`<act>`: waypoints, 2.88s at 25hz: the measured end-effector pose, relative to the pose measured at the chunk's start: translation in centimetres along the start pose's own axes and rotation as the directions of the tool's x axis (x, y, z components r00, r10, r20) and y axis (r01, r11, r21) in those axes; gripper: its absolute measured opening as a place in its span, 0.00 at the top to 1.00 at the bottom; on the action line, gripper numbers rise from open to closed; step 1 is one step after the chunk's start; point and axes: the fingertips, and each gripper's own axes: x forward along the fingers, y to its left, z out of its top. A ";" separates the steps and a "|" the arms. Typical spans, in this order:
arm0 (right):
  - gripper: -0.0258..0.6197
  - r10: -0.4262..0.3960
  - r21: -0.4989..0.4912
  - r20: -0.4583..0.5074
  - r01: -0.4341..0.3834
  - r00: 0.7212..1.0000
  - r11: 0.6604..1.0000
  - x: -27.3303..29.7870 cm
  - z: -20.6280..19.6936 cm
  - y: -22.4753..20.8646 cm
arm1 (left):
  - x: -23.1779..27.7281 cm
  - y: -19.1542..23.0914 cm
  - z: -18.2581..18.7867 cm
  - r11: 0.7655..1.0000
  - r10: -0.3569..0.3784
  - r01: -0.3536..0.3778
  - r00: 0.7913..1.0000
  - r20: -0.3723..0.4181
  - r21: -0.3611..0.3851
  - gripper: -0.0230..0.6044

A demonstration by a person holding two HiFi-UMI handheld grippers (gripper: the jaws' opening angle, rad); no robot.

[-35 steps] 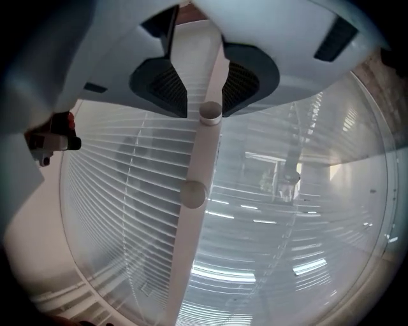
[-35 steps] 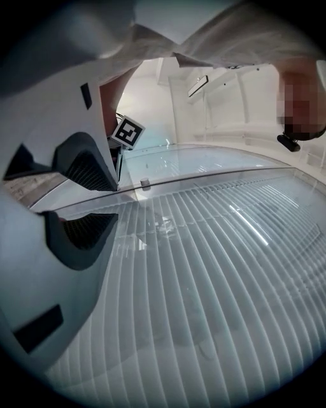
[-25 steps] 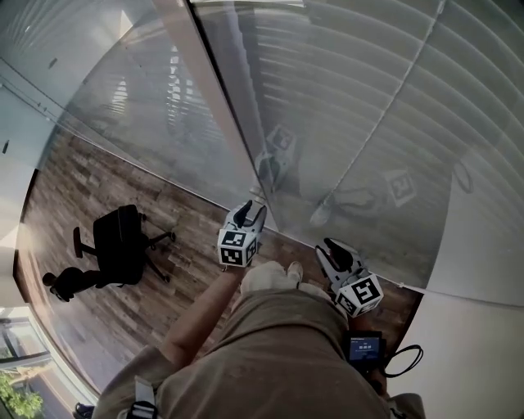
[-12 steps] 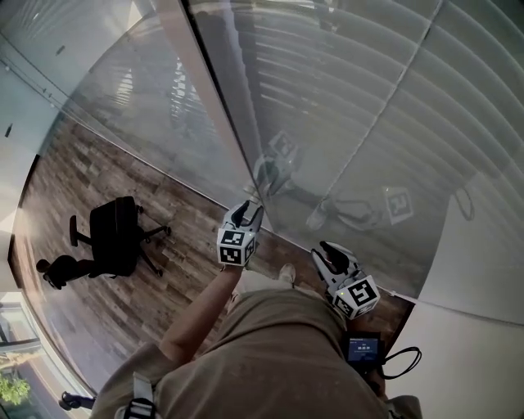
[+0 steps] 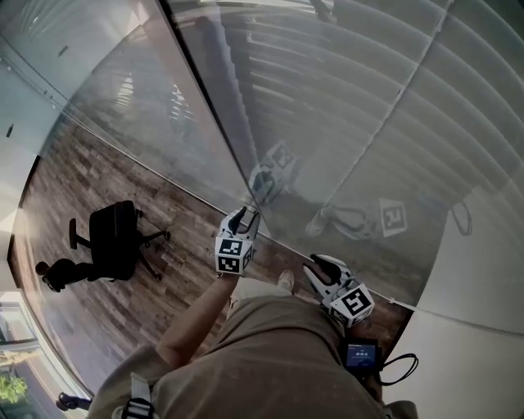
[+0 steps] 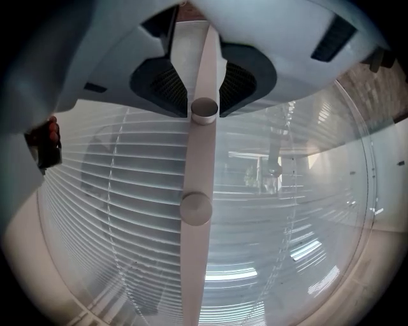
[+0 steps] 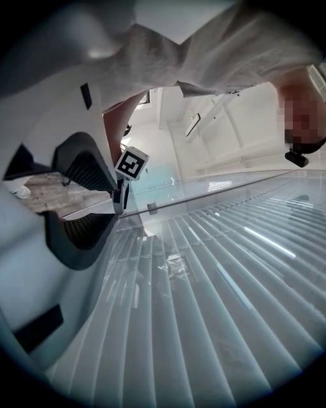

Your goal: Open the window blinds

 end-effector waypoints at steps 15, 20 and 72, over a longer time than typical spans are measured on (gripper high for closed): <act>0.78 -0.011 -0.028 0.007 0.012 1.000 1.000 0.6 2.1 -2.4 | 1.1 -0.6 0.5 1.000 -0.007 0.008 0.998 -0.059 0.014 0.71; 0.78 -0.030 -0.010 0.021 0.031 0.999 0.999 0.5 2.1 -2.6 | 1.3 -0.5 0.5 0.999 -0.016 0.018 0.998 -0.063 0.034 0.74; 0.78 -0.002 0.053 -0.009 0.002 1.000 0.999 1.0 -0.8 0.5 | -1.2 -0.3 -0.8 0.999 -0.035 0.034 0.999 -0.024 -0.016 0.63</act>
